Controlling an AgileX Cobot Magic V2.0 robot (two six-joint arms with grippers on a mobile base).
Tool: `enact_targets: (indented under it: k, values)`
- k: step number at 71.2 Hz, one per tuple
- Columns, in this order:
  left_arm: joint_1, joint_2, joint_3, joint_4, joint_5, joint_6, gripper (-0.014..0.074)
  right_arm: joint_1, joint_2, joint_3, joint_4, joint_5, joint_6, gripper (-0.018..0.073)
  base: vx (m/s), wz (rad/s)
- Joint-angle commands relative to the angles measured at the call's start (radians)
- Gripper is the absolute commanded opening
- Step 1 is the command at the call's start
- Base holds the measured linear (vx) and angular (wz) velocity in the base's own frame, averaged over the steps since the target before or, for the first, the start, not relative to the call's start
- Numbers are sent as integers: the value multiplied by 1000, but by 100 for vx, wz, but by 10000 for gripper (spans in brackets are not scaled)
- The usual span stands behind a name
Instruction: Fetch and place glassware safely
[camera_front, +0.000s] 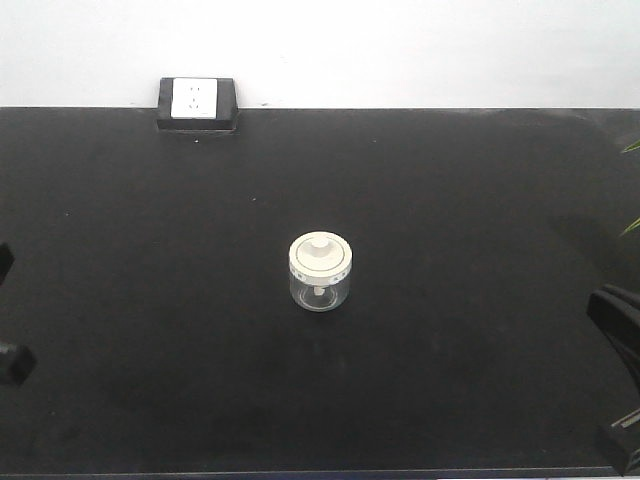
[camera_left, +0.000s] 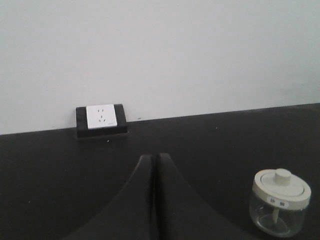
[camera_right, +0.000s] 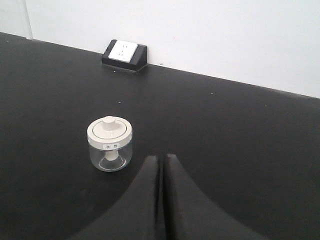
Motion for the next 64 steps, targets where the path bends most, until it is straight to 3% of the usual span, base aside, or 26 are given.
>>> enact_targets:
  k: [1, 11, 28, 38, 46, 64]
  values:
    - [-6, -85, 28, -56, 2, -6, -7, -2, 4, -27, -10, -77, -8, -3, 0, 0]
    - [-6, -223, 101, -130, 70, 54, -7, -2, 4, -27, -10, -77, -8, -3, 0, 0]
    - [-6, -502, 198, -347, 272, 323, -7, -2, 4, -27, -10, -77, -8, -3, 0, 0]
    - [-6, -627, 223, -462, 422, 439, -7, -2, 4, -27, -10, -77, -8, -3, 0, 0]
    - [-6, -706, 255, -519, 512, 488, -7, -2, 4, -27, -10, -77, -8, -3, 0, 0]
    - [-6, -761, 284, -516, 642, 491, -7, -2, 4, -27, -10, -79, -8, -3, 0, 0]
